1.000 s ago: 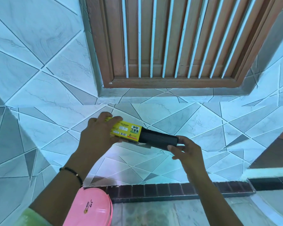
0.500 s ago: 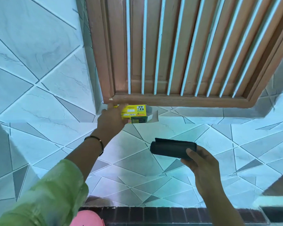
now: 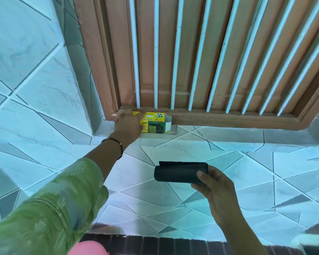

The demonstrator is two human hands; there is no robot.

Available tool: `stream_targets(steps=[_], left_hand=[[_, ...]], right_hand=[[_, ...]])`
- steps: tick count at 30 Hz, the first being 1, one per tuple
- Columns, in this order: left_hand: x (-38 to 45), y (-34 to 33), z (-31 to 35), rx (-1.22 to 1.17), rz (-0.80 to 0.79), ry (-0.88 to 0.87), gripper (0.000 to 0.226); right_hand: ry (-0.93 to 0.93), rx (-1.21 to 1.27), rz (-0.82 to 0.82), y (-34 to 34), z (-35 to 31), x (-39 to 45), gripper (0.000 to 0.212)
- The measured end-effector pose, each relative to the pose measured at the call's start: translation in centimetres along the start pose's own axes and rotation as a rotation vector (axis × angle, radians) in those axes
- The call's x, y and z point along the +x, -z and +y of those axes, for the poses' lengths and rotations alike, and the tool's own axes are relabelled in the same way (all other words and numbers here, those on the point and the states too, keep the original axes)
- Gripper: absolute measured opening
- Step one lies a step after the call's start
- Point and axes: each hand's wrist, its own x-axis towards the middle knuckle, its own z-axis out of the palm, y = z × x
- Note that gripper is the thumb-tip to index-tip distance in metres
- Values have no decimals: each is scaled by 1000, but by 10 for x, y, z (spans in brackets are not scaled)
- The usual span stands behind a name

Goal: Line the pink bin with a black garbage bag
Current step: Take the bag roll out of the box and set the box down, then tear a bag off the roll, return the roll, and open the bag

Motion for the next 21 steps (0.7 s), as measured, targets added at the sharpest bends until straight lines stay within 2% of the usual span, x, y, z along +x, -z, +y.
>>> stream_targets(steps=[3,5,7,8,10,12,13,16,21], left_hand=[[-7,0,6,27,3,40,67],[-22,4,13,30,84,37,72],[-50,7,26,-151,187,-19,74],[-68,9,36,-318,155,-67,76],[-106,16,57,-630,-131,-133,70],[-139,18,70,-720,-455,-145,49],[-149,15,72,-716,-515,-156,38],[-174,5,67,-680,-453,-134,23],[-205,10,59,-772,-232,41,27]], right_hand=[[-13,-2,-20,-2,3,4,74],[-20,-7,-40,-2,6,5,71],[-33,-8,-54,-5,7,2,62],[-43,-6,-59,-6,7,1,51],[-60,1,-57,-9,10,-3,27],[-80,10,-52,-13,14,-9,20],[-87,16,-57,-16,15,-11,19],[-115,33,-34,-26,23,-27,19],[-185,174,24,-50,42,-53,29]])
